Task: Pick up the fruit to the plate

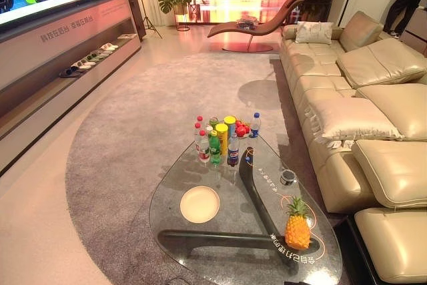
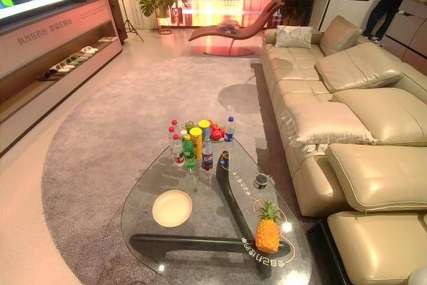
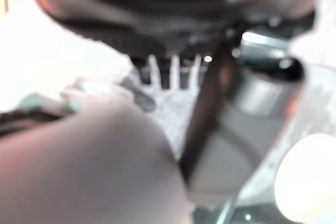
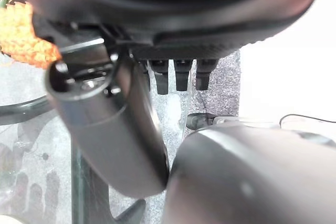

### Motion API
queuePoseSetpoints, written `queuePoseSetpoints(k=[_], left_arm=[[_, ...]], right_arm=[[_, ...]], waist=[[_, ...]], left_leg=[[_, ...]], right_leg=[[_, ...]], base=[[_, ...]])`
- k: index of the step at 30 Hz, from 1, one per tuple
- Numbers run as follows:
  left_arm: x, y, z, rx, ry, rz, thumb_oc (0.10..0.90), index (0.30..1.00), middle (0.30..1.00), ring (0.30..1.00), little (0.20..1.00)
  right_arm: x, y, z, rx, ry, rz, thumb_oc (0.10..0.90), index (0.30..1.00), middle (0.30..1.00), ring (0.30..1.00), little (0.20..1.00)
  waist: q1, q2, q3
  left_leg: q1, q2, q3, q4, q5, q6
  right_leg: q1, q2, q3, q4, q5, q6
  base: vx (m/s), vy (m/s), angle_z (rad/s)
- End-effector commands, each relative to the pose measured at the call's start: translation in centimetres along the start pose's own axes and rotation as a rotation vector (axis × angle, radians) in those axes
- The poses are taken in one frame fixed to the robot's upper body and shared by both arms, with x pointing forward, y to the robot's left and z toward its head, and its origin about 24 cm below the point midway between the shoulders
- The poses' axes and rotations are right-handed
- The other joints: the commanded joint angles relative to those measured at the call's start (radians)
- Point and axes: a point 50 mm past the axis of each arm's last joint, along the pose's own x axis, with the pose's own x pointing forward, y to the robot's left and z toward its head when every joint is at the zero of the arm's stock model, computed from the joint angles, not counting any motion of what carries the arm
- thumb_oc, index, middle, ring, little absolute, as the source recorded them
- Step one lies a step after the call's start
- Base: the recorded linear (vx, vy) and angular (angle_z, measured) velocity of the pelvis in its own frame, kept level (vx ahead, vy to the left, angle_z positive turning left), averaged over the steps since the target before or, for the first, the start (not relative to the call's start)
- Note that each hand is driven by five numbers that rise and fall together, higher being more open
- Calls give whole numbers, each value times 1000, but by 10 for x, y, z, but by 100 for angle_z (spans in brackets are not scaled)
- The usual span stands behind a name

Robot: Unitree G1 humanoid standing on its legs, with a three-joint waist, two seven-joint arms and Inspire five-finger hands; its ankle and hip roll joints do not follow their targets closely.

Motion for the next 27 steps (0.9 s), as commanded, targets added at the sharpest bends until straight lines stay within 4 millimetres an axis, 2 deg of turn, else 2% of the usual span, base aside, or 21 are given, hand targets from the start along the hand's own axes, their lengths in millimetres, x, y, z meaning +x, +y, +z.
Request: queuePoseSetpoints(k=[1,11,19,27], left_arm=[[4,-18,10,-6,-10,-13,800,900,900,900,900],[2,-7,9,-42,-49,3,800,900,900,900,900],[1,-5,31,-85,-141,6,800,900,900,900,900],[-2,4,52,-86,-225,5,800,900,900,900,900]], right_arm=[[-1,-5,-24,-63,114,-52,800,900,900,900,900],[-2,-18,-16,63,33,-219,800,900,900,900,900],[-6,-31,18,185,-154,-334,800,900,900,900,900],[-16,-48,48,432,-326,-451,800,900,900,900,900]], waist=[[0,-20,22],[3,-34,67],[13,-57,141],[25,-88,204]], left_leg=[[33,-11,21,0,-83,-7],[7,-10,16,10,-76,0],[-80,-9,-5,68,-72,7],[-129,-5,-20,88,-68,5]], right_leg=[[4,-65,-27,4,15,75],[-21,-54,-13,17,18,68],[-104,-43,1,79,11,53],[-149,-26,-2,103,11,46]], base=[[0,0,0],[0,0,0],[-78,-39,0],[-60,-68,2]])
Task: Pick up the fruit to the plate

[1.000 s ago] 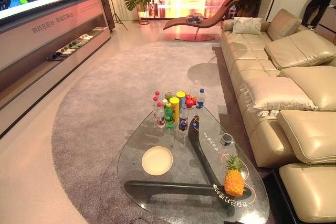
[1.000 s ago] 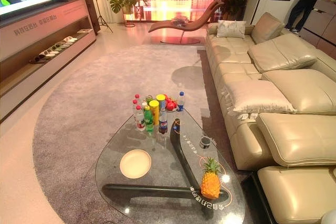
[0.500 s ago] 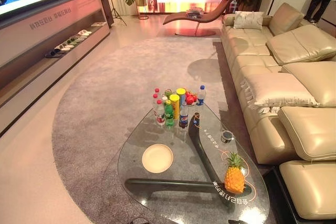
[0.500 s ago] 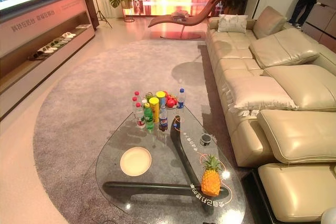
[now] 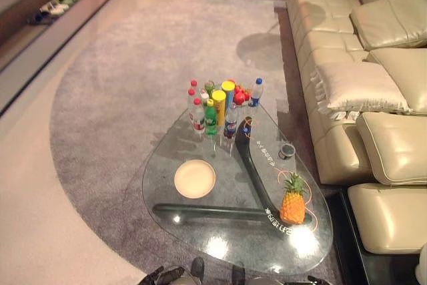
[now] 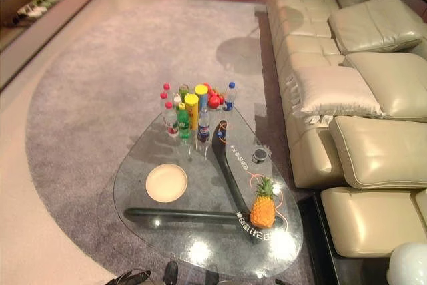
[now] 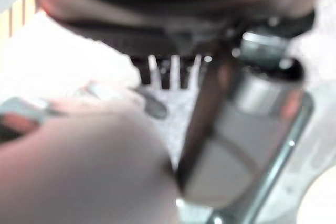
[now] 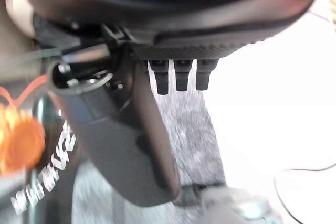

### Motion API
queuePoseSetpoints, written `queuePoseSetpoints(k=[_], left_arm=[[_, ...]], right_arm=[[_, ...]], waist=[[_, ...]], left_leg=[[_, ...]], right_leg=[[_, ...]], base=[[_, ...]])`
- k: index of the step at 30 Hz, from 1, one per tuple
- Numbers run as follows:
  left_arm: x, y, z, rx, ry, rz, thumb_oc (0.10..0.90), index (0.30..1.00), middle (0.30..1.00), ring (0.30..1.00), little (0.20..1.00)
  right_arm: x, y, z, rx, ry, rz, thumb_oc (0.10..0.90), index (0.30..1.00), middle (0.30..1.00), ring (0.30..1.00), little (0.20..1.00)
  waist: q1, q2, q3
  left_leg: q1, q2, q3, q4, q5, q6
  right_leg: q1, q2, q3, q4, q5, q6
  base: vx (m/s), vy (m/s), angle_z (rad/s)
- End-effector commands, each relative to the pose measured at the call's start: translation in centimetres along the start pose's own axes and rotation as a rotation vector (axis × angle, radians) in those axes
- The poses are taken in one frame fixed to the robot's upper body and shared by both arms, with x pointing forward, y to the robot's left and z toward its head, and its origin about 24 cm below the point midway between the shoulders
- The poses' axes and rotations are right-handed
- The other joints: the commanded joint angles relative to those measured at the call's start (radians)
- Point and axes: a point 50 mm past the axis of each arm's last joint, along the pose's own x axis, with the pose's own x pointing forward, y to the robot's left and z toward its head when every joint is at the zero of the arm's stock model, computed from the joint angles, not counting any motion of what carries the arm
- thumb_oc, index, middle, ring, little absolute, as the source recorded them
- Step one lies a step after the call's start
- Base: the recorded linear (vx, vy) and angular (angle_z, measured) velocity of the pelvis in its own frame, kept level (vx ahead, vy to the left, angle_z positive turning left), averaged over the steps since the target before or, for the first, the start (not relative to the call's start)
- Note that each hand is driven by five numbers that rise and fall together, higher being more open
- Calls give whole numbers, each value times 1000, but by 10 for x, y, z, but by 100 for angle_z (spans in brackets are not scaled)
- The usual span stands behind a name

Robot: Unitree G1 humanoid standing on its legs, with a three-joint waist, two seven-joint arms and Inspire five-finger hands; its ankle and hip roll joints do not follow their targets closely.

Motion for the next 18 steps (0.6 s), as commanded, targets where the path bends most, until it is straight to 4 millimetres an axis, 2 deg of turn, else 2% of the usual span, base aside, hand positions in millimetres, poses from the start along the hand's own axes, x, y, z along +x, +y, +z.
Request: queuePoseSetpoints(k=[1,8,11,18], left_arm=[[1,0,15,8,-51,-5,800,900,900,900,900],[0,11,34,51,-129,42,800,900,900,900,900],[-1,11,35,61,-127,33,800,900,900,900,900],[-1,4,41,47,-153,9,800,900,900,900,900]], right_arm=[[3,-21,41,207,-156,-135,800,900,900,900,900],[-4,-27,80,337,-320,-178,800,900,900,900,900],[-9,-27,94,363,-388,-181,800,900,900,900,900],[-35,-24,145,464,-615,-177,800,900,900,900,900]], waist=[[24,-25,18],[27,-41,58],[27,-44,68],[21,-46,119]], left_leg=[[-48,-9,-15,92,-79,13],[-88,-15,-26,135,-89,15],[-101,-18,-27,154,-92,16],[-166,-33,-25,235,-108,20]], right_leg=[[-73,-30,-1,99,-4,51],[-88,-20,-2,107,-3,45],[-93,-18,-4,114,-4,43],[-128,-22,-15,156,-15,33]], base=[[-16,-80,4],[-14,-57,1],[9,-26,4],[-5,1,1]])
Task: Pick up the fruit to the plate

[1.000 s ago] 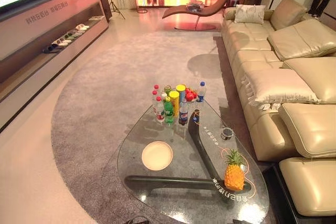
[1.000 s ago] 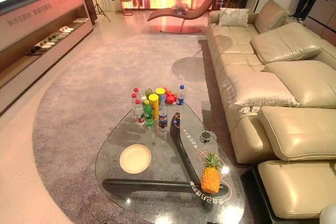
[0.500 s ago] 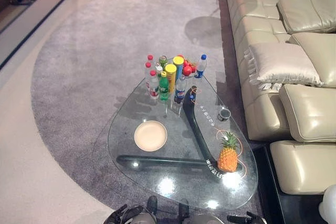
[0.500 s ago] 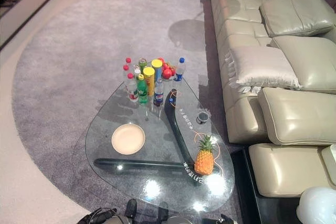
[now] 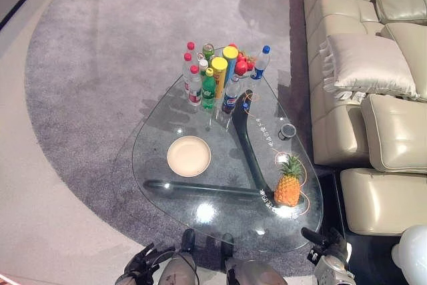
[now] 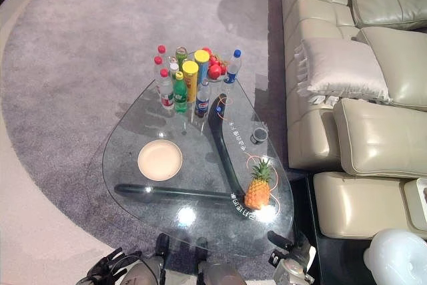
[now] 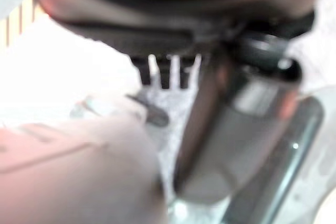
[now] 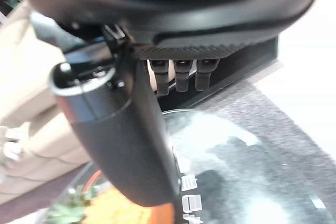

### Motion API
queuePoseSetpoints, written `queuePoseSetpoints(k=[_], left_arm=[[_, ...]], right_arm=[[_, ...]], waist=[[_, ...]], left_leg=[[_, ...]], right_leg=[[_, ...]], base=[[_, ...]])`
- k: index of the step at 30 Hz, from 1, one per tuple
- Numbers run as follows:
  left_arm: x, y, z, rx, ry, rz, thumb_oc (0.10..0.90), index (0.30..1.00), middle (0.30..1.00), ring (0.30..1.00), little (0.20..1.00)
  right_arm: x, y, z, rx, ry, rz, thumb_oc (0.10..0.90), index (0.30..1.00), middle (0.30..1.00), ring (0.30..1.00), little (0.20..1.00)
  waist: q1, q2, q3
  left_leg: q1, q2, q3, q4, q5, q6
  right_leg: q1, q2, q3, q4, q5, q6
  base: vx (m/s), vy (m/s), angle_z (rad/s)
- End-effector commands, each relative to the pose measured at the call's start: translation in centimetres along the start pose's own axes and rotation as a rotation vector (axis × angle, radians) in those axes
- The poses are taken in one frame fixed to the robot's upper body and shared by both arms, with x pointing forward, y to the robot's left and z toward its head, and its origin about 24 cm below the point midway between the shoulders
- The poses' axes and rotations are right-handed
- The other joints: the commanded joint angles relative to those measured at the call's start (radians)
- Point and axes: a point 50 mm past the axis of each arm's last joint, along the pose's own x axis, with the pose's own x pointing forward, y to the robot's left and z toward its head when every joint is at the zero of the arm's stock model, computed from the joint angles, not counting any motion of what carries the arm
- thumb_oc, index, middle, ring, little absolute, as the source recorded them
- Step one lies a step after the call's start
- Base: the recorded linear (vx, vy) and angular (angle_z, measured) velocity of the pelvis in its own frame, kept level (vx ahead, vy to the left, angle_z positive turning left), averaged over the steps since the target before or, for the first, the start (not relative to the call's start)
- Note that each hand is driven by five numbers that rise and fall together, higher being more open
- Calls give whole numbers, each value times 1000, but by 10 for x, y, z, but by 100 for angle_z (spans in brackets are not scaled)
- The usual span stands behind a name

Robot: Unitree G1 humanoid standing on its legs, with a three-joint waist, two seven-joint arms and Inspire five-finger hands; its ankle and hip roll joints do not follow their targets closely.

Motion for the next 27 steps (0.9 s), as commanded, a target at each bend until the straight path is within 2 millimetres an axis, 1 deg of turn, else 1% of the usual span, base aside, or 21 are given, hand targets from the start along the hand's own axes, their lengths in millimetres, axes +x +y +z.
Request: queuePoseSetpoints(k=[1,3,5,6,8,9,11,13,14,15,16,18,22,23,27], left_arm=[[-1,4,1,17,-7,12,800,900,900,900,900],[-1,-1,3,11,-15,-8,800,900,900,900,900],[0,-5,3,9,-14,-26,800,900,900,900,900],[0,-9,3,6,-15,-47,800,900,900,900,900],[0,-15,4,-2,-19,-68,800,900,900,900,900],[1,-19,6,-12,-25,-83,800,900,900,900,900],[2,-24,8,-25,-35,-101,800,900,900,900,900],[2,-30,12,-38,-50,-123,800,900,900,900,900],[3,-35,14,-45,-62,-138,800,900,900,900,900],[3,-38,15,-46,-67,-144,800,900,900,900,900],[3,-38,15,-46,-67,-144,800,900,900,900,900],[3,-45,18,-61,-80,-170,800,900,900,900,900],[3,-50,19,-89,-86,-200,800,900,900,900,900],[2,-53,20,-109,-94,-220,800,900,900,900,900],[2,-57,25,-120,-110,-250,800,900,900,900,900]], right_arm=[[3,-9,60,84,-260,-59,800,900,900,900,900],[-3,-2,82,129,-349,-40,800,900,900,900,900],[-7,2,93,155,-394,-29,800,900,900,900,900],[-10,3,103,179,-433,-21,800,900,900,900,900],[-14,6,115,202,-481,-14,800,900,900,900,900],[-18,9,127,221,-527,-5,800,900,900,900,900],[-21,12,140,239,-573,11,800,900,900,900,900],[-29,20,158,248,-639,33,800,900,900,900,900],[-35,26,170,253,-684,43,800,900,900,900,900],[-38,29,175,256,-700,49,800,900,900,900,900],[-38,29,175,255,-700,49,800,900,900,900,900],[-45,37,190,252,-752,68,800,900,900,900,900],[-51,42,199,267,-783,85,800,900,900,900,900],[-56,47,206,272,-813,97,800,900,900,900,900],[-63,55,220,269,-858,107,800,900,900,900,900]], waist=[[7,-2,0],[1,7,22],[-3,13,34],[-6,20,44],[-9,31,55],[-12,40,66],[-16,50,78],[-20,62,94],[-23,70,106],[-25,72,112],[-25,72,111],[-28,80,130],[-30,86,144],[-30,90,155],[-30,97,155]], left_leg=[[-86,-26,-17,153,-82,24],[-121,-33,-16,188,-88,27],[-138,-37,-15,202,-89,29],[-154,-42,-14,213,-88,30],[-174,-47,-11,227,-88,31],[-190,-52,-8,238,-88,32],[-211,-58,-4,252,-88,33],[-241,-64,1,271,-87,33],[-263,-69,3,288,-88,31],[-274,-70,5,298,-89,31],[-276,-70,5,299,-89,31],[-304,-72,11,319,-90,30],[-323,-75,15,328,-90,32],[-341,-77,20,337,-90,33],[-385,-78,27,354,-90,33]], right_leg=[[-95,-23,-8,164,-32,32],[-127,-27,-11,195,-38,29],[-145,-30,-12,209,-40,27],[-163,-33,-13,222,-41,27],[-183,-38,-13,235,-42,27],[-200,-43,-13,244,-42,26],[-225,-48,-11,256,-43,25],[-261,-54,-8,276,-43,23],[-285,-56,-2,290,-43,22],[-297,-58,0,298,-44,21],[-299,-58,0,299,-44,21],[-331,-60,7,316,-43,19],[-355,-61,13,325,-40,17],[-375,-62,18,327,-35,17],[-422,-58,22,341,-33,15]], base=[[-50,30,4],[-67,64,9],[-62,65,3],[-69,72,-2],[-76,81,-1],[-77,83,-1],[-85,90,-2],[-98,102,-5],[-90,95,-6],[-61,67,-6],[-40,46,-1],[-52,60,0],[-32,31,-4],[0,0,0],[-8,20,2]])
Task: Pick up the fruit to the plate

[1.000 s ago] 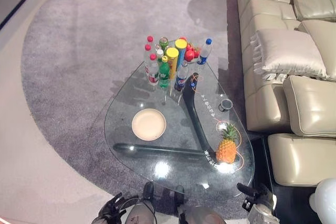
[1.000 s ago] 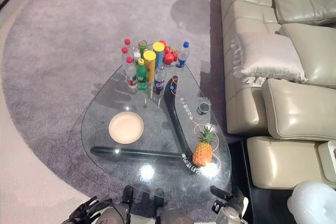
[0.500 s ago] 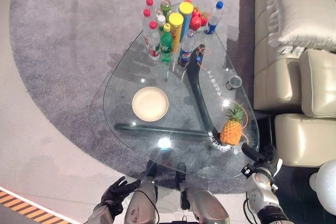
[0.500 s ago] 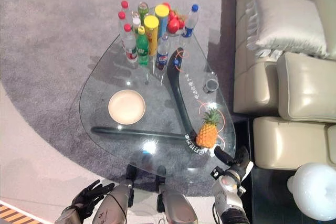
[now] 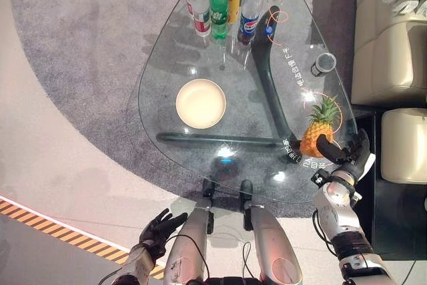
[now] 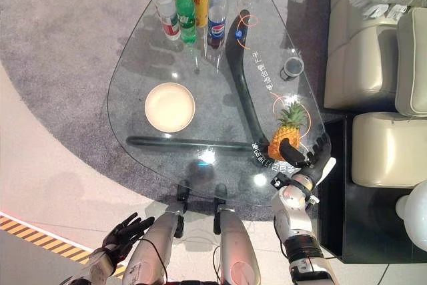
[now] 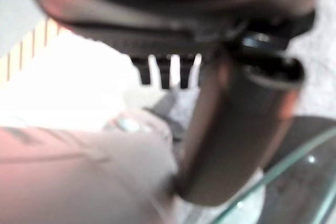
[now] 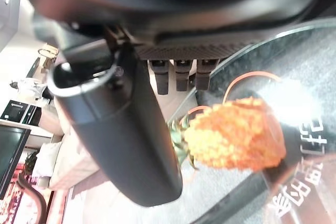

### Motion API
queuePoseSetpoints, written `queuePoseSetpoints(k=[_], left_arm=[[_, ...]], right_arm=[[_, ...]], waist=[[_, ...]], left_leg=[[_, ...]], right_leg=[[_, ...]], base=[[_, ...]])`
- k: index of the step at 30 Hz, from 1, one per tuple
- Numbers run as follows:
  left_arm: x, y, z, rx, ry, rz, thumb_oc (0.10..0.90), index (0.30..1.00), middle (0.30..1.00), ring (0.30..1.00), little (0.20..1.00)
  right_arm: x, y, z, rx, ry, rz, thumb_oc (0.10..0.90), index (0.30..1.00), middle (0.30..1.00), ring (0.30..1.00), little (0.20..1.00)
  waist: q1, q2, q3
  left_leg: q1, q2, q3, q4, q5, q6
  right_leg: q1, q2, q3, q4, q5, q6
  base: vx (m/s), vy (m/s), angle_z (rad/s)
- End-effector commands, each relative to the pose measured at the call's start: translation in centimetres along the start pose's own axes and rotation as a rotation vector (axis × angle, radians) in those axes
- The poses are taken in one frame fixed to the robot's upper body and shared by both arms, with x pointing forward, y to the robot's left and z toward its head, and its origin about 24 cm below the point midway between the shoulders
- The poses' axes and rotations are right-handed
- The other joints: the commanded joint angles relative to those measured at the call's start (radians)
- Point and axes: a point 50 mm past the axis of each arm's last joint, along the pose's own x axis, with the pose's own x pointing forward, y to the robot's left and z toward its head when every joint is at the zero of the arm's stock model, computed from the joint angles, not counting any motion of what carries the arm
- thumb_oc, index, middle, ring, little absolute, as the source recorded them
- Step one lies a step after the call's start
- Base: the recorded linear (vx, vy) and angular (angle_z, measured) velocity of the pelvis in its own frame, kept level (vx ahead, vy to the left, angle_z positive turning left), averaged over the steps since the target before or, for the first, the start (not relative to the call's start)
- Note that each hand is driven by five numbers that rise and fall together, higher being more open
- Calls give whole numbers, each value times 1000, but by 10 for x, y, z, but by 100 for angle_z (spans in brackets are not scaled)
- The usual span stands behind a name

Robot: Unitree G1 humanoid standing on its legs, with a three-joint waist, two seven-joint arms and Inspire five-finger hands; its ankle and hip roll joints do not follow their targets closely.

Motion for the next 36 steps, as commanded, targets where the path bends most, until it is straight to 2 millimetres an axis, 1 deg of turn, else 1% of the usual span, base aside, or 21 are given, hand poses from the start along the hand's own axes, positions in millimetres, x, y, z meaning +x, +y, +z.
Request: queuePoseSetpoints(k=[1,2,8,11,18,21,23,28,31,33,34,36], left_arm=[[-5,-6,-19,-28,25,-51,800,900,900,900,900],[-5,-6,-19,-27,24,-52,800,900,900,900,900],[-4,-15,-13,-27,14,-93,800,900,900,900,900],[-3,-19,-10,-32,5,-103,800,900,900,900,900],[-3,-24,-5,-38,-3,-129,800,900,900,900,900],[-2,-32,-2,-29,-11,-166,800,900,900,900,900],[-2,-34,-1,-34,-11,-174,800,900,900,900,900],[-1,-37,3,-40,-14,-182,800,900,900,900,900],[0,-37,4,-45,-17,-187,800,900,900,900,900],[0,-37,4,-45,-17,-187,800,900,900,900,900],[0,-38,5,-45,-19,-193,800,900,900,900,900],[0,-40,6,-45,-21,-196,800,900,900,900,900]], right_arm=[[12,-5,58,19,-262,-11,800,900,900,900,900],[12,-4,59,19,-264,-11,800,900,900,900,900],[16,8,79,0,-341,-31,800,900,900,900,900],[20,11,85,-9,-347,-32,800,900,900,900,900],[26,9,89,-50,-367,-108,800,900,900,900,900],[28,11,90,-71,-381,-137,800,900,900,900,900],[28,14,92,-89,-395,-123,800,900,900,900,900],[30,22,92,-83,-364,-94,800,900,900,900,900],[33,22,86,-64,-300,-107,800,900,900,900,900],[33,22,85,-65,-292,-111,800,900,900,900,900],[34,22,76,-77,-246,-143,800,900,900,900,900],[34,23,72,-79,-223,-159,800,900,900,900,900]], waist=[[-19,-13,-12],[-19,-12,-12],[-17,2,-12],[-15,8,-12],[-7,20,-12],[-4,25,-12],[-2,28,-12],[3,30,-12],[6,32,-12],[7,32,-12],[10,35,-12],[13,36,-12]], left_leg=[[-74,-29,13,177,-98,13],[-77,-29,13,179,-99,13],[-138,-27,20,187,-92,13],[-161,-28,23,185,-87,13],[-204,-33,20,190,-78,14],[-220,-36,18,188,-73,16],[-225,-38,16,186,-69,16],[-244,-41,12,193,-66,15],[-255,-41,11,195,-64,14],[-255,-41,11,195,-64,13],[-261,-42,10,195,-63,15],[-264,-44,9,194,-62,16]], right_leg=[[9,-1,9,-81,78,-1],[6,-1,9,-79,78,-1],[-65,-1,12,-58,81,2],[-94,1,12,-50,83,4],[-144,-2,6,-35,88,6],[-161,-4,4,-34,92,7],[-167,-5,2,-34,95,7],[-189,-9,1,-23,97,10],[-200,-11,-3,-20,98,12],[-201,-11,-3,-19,98,12],[-208,-11,-4,-17,98,10],[-209,-12,-5,-20,99,10]], base=[[0,0,0],[8,29,-3],[1,4,-1],[0,0,0],[0,0,0],[0,0,0],[0,0,0],[0,0,0],[0,0,0],[0,0,0],[0,0,0],[0,0,0]])
